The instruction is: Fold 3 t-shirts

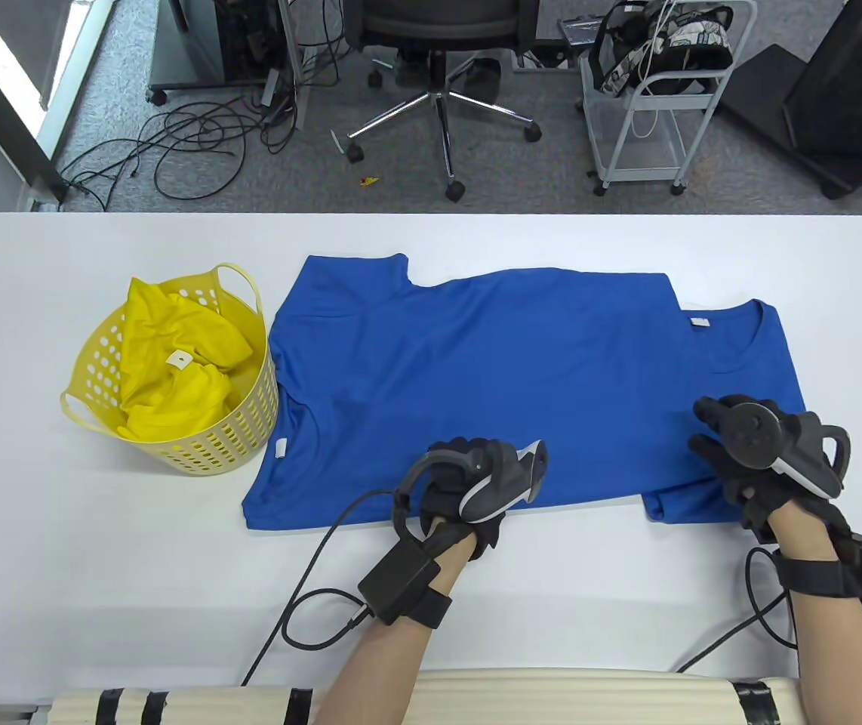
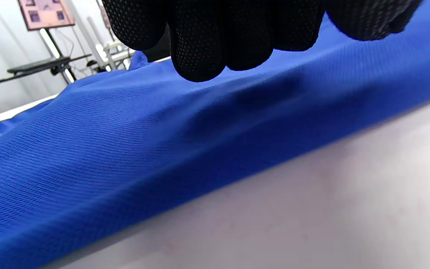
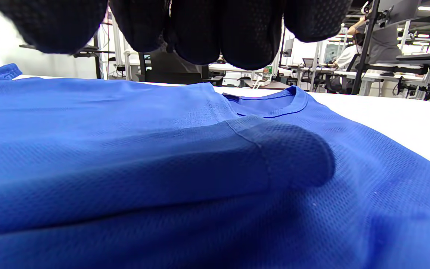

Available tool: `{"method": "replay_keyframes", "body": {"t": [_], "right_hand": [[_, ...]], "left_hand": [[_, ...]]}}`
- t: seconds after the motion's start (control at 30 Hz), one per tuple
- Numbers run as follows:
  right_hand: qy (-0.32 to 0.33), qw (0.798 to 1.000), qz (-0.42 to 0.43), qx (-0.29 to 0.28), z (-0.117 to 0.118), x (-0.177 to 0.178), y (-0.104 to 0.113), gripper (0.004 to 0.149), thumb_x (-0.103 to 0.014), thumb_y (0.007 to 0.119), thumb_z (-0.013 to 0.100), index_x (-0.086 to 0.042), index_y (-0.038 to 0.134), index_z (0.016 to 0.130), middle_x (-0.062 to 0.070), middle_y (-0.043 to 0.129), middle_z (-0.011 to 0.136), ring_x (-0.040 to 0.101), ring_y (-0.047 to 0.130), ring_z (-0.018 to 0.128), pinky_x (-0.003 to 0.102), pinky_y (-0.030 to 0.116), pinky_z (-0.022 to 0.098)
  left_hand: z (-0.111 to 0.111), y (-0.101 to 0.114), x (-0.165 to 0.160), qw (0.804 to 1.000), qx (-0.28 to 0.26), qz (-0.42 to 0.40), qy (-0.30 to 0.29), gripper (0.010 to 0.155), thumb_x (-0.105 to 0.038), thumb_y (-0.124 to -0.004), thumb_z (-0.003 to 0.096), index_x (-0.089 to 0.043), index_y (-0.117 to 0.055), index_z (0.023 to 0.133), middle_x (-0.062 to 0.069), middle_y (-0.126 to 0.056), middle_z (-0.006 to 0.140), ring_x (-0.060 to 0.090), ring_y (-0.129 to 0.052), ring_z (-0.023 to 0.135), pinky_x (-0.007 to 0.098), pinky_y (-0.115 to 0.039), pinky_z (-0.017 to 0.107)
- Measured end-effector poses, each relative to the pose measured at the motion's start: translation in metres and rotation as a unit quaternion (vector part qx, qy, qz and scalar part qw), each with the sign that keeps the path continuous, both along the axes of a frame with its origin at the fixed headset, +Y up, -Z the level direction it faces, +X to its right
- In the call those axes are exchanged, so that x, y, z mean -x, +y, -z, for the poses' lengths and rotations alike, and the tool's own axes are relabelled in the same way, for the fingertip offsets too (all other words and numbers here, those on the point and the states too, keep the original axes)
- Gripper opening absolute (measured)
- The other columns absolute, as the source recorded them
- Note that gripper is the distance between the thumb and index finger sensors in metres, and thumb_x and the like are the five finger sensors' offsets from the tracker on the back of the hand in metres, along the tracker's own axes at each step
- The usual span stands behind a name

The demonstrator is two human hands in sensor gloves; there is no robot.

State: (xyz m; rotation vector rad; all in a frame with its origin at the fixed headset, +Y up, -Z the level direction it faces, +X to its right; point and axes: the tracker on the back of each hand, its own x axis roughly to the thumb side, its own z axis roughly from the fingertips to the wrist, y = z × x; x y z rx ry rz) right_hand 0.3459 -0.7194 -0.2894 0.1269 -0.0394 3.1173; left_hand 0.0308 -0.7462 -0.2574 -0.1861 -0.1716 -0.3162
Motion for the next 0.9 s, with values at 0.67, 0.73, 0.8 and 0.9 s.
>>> {"method": "replay_keyframes", "body": {"t": [0.67,0.73,0.8,0.9], "right_hand": [[0.004,1.000,-0.021,0.014,-0.001,0.004,-0.009,0.055,-0.044,0.080,0.038,-0.025,0.069,0.088,0.009,0.073,0.093,0.038,0.077,0.081,0.061,0.061,0.063],[0.001,1.000,-0.021,0.018,0.000,0.003,-0.010,0.055,-0.044,0.080,0.038,-0.025,0.069,0.088,0.009,0.073,0.094,0.038,0.077,0.081,0.061,0.061,0.064],[-0.001,1.000,-0.019,0.018,0.000,0.003,-0.010,0.055,-0.044,0.080,0.038,-0.025,0.069,0.088,0.010,0.073,0.094,0.039,0.077,0.082,0.061,0.060,0.064],[-0.002,1.000,-0.014,0.015,-0.001,0.003,-0.009,0.055,-0.044,0.080,0.038,-0.025,0.069,0.088,0.010,0.073,0.094,0.039,0.077,0.082,0.061,0.060,0.064]], "left_hand": [[-0.017,-0.010,-0.008,0.998,0.015,0.026,-0.053,0.044,-0.050,-0.078,0.0394,-0.043,-0.073,0.082,-0.008,-0.079,0.087,0.013,-0.090,0.074,0.042,-0.070,0.063],[-0.020,-0.007,-0.008,0.997,0.054,0.022,-0.052,0.058,-0.060,-0.075,0.0354,-0.040,-0.068,0.089,-0.006,-0.075,0.093,0.016,-0.087,0.080,0.044,-0.067,0.066],[-0.022,-0.008,-0.008,0.995,0.083,0.022,-0.049,0.067,-0.061,-0.078,0.0335,-0.038,-0.064,0.094,-0.002,-0.070,0.099,0.019,-0.083,0.085,0.045,-0.065,0.068],[-0.018,-0.009,-0.009,0.996,0.055,0.029,-0.057,0.065,-0.059,-0.082,0.0309,-0.041,-0.066,0.091,-0.006,-0.074,0.095,0.016,-0.087,0.081,0.044,-0.067,0.066]]}}
